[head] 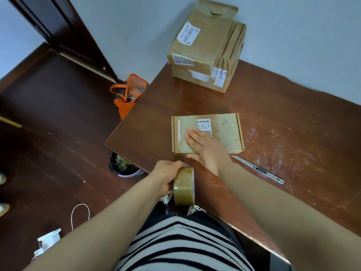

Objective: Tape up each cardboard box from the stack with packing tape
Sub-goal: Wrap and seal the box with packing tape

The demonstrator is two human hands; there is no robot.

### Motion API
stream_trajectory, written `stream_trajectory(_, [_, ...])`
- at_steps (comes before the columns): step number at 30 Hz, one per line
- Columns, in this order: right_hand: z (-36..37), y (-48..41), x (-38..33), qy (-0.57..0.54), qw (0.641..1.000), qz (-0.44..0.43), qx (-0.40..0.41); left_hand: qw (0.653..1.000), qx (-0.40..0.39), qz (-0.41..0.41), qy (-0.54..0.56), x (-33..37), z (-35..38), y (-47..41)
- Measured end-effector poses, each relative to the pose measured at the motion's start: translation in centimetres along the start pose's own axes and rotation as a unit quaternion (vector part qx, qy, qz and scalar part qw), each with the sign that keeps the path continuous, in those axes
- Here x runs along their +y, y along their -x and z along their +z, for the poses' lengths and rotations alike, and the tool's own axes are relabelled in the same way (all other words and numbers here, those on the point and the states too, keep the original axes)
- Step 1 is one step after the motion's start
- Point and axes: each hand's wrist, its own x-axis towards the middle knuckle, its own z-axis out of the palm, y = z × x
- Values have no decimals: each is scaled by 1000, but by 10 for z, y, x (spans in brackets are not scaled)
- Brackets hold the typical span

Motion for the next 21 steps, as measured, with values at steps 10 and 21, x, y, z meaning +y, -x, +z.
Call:
stream_trajectory(10, [-4,1,15,1,997,-42,-67,1000,3,16,24,5,-8,5])
stream_trajectory(21, [11,1,8,39,997,-38,57,999,2,26,35,15,-24,9])
